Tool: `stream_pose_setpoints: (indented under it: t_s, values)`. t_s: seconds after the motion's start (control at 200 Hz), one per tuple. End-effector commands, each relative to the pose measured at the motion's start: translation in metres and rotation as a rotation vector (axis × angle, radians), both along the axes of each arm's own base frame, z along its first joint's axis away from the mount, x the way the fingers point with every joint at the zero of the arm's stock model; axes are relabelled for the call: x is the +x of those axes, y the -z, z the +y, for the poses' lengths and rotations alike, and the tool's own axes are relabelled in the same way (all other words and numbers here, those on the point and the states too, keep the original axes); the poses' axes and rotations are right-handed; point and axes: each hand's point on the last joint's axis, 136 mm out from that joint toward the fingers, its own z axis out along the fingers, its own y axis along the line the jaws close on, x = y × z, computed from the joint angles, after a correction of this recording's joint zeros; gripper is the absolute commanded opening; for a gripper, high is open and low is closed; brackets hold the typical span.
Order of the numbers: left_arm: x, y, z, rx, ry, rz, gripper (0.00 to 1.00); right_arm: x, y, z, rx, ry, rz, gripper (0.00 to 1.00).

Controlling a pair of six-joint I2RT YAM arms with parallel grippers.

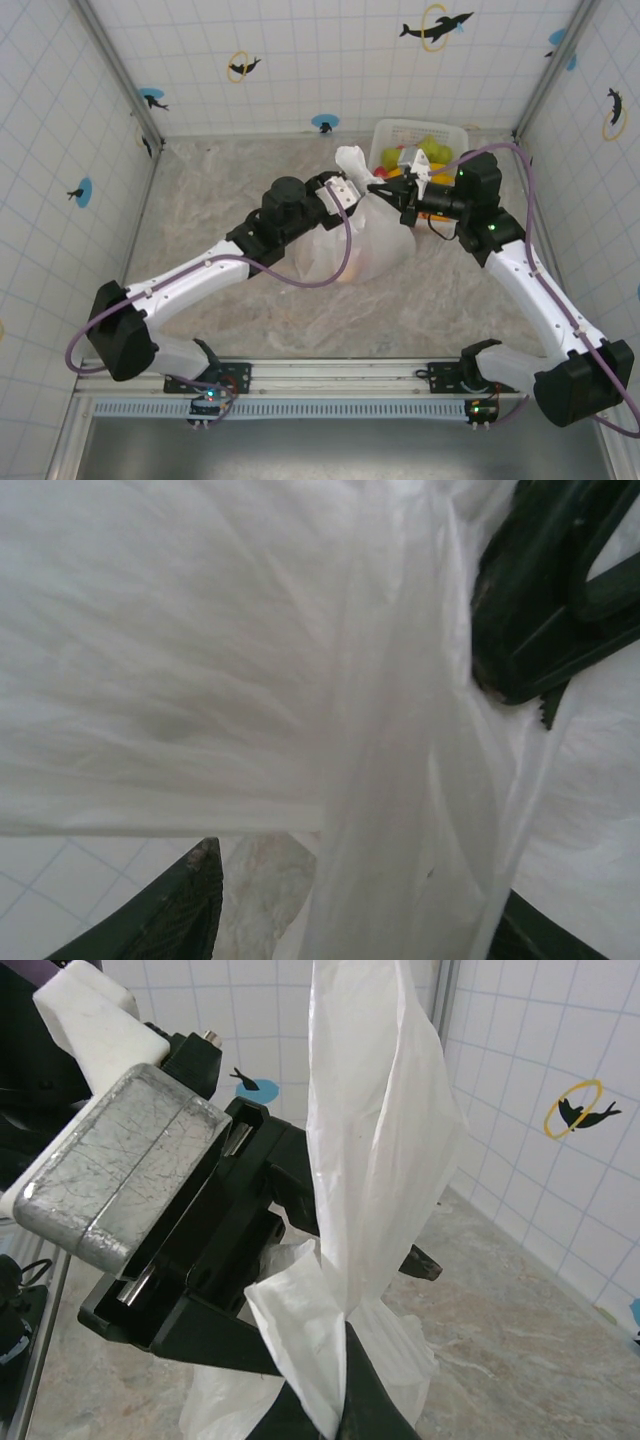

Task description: Place the fake fruits into the plastic bag and tie a complex knot

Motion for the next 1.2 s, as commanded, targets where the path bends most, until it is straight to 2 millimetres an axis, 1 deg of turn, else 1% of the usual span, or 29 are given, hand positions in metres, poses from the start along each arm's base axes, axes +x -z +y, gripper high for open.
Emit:
stream_pose_setpoints:
  t_s: [0.0, 0.215, 0.3, 0.415, 0.455, 0.575, 0.661, 0.746, 0.866, 0.911, 0.946, 0.981, 1.051, 1.081, 1.196]
  values:
    - [-0.006, -0.03, -0.005, -0.055, 0.036, -0.059, 0.45, -0.007, -0.003, 0.0, 0.013, -0.013, -0.021, 0.0]
    - [-0.032, -0.045, -0.003, -0.102, 0.147, -0.078, 0.28, -0.006, -0.001, -0.002, 0.005, -0.012, -0.02, 0.0]
    - [-0.038, -0.049, -0.002, -0.11, 0.168, -0.085, 0.26, -0.005, -0.002, -0.003, 0.007, -0.012, -0.024, 0.0]
    - [-0.04, -0.051, -0.005, -0.103, 0.191, -0.083, 0.22, -0.006, -0.003, -0.003, 0.011, -0.022, -0.026, 0.0]
    - [-0.04, -0.049, -0.007, -0.096, 0.197, -0.076, 0.2, -0.007, -0.004, -0.003, 0.013, -0.023, -0.028, 0.0]
    - [-0.04, -0.045, -0.012, -0.087, 0.216, -0.061, 0.18, -0.008, -0.005, -0.003, 0.015, -0.024, -0.032, 0.0]
    - [-0.041, -0.042, -0.014, -0.086, 0.227, -0.05, 0.1, -0.009, -0.006, -0.005, 0.016, -0.022, -0.044, 0.0]
    - [-0.041, -0.041, -0.013, -0.088, 0.229, -0.046, 0.0, -0.008, -0.006, -0.007, 0.015, -0.016, -0.045, 0.0]
    - [-0.045, -0.041, -0.011, -0.092, 0.232, -0.043, 0.0, -0.004, -0.005, -0.011, 0.016, -0.008, -0.039, 0.0]
    - [-0.046, -0.041, -0.01, -0.093, 0.233, -0.043, 0.0, -0.003, -0.003, -0.012, 0.015, -0.009, -0.034, 0.04]
    - [-0.046, -0.04, -0.009, -0.091, 0.229, -0.044, 0.0, -0.003, -0.004, -0.013, 0.017, -0.012, -0.034, 0.09]
    - [-0.045, -0.04, -0.008, -0.086, 0.223, -0.045, 0.0, -0.003, -0.005, -0.014, 0.017, -0.014, -0.033, 0.18]
    - [-0.045, -0.037, -0.007, -0.074, 0.217, -0.045, 0.0, -0.007, -0.009, -0.016, 0.021, -0.025, -0.038, 0.3]
    - [-0.044, -0.036, -0.007, -0.069, 0.215, -0.044, 0.0, -0.009, -0.012, -0.017, 0.019, -0.026, -0.045, 0.38]
    - [-0.044, -0.036, -0.007, -0.064, 0.217, -0.046, 0.0, -0.016, -0.018, -0.017, 0.001, -0.033, -0.078, 0.57]
